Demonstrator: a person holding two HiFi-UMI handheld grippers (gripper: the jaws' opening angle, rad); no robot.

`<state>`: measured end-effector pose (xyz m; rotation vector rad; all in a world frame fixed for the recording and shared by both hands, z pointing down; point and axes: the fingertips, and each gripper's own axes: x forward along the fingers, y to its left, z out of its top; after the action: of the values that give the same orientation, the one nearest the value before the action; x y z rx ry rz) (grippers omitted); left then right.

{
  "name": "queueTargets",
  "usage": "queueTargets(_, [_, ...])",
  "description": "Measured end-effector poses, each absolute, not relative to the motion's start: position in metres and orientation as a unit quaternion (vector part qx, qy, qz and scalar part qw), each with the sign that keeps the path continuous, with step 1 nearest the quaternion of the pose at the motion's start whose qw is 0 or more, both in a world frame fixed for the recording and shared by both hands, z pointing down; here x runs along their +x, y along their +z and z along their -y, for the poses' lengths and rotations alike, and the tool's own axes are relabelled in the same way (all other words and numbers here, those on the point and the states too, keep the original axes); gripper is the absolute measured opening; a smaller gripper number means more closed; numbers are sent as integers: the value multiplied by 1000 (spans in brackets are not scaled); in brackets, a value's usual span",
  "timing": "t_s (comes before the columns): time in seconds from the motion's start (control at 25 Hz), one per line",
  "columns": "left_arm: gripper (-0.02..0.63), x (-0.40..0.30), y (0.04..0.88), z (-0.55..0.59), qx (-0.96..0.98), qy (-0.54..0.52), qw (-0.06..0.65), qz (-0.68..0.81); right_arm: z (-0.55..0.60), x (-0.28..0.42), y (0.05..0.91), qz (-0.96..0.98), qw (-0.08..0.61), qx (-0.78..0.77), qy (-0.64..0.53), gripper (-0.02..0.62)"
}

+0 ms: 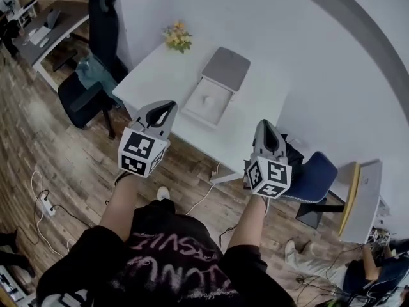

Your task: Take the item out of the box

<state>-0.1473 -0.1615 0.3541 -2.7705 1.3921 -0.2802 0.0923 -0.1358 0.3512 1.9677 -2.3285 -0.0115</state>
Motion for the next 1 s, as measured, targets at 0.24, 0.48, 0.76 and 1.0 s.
queueTargets(0.24, [2, -148, 359, 200, -898, -90, 6, -430, 162, 91, 356, 753, 34, 657, 6, 10])
queueTargets(0.48, [2, -135, 362, 223, -905, -95, 8, -416, 179, 101, 356, 741, 38, 671, 7, 11])
queueTargets(0.76, [2, -105, 364, 255, -907, -105, 8, -407, 215, 122, 361, 745, 52, 665, 0, 9])
queueTargets(1.0, [2, -74, 354, 291, -902, -102, 15, -419, 260, 150, 356, 756, 52, 653, -5, 9])
